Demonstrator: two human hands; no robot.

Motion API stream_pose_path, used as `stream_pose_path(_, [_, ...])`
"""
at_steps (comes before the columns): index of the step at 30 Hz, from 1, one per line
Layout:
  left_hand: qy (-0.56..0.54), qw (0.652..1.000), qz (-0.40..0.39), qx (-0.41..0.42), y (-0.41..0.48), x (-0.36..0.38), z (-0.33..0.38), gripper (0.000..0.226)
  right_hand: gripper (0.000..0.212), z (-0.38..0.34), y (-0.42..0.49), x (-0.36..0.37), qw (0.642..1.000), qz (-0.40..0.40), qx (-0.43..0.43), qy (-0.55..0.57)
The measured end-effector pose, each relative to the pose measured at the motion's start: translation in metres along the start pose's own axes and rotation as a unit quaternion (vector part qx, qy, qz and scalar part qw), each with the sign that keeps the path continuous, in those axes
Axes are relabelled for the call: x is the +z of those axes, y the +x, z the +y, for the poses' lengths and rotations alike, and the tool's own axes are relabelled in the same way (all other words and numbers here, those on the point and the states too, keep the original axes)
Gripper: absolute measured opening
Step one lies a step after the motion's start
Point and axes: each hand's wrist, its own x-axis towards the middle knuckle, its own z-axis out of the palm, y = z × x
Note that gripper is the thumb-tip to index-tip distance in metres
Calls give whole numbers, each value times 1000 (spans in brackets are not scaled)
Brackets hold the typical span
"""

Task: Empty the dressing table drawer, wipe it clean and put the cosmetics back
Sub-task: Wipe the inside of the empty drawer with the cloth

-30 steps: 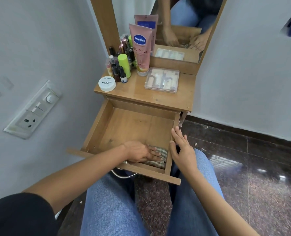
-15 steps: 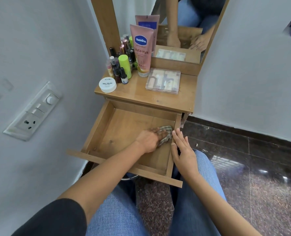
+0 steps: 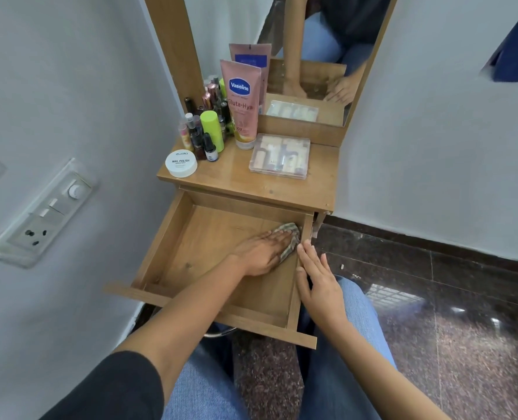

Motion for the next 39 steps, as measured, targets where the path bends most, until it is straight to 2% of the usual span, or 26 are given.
stream_pose_path(6, [85,994,-30,-66,12,-7,9,56,44,3,0,4,1000,11,-6,0])
stream_pose_path(11, [32,989,-19,-140,13,2,20,56,45,2,0,3,1000,20,-17,-6])
stream_pose_path(16, [3,980,24,-199,-2,4,8,53,44,2,1,3,1000,21,-17,-9])
stream_pose_path(20, [-32,957,35,-288,-27,3,-28,53,44,1,1,4,1000,22,-18,-10])
stream_pose_path(24, [-75,914,42,-398,-59,1,-83,55,45,1,0,3,1000,0,10,-9])
stream_pose_path(30, [-174,889,71,-418,-50,5,-80,56,47,4,-2,5,999,-27,33,34])
stream_pose_path(39, [-162,935,88,-302,10,21,24,61,48,13,-2,11,996,-5,1,89])
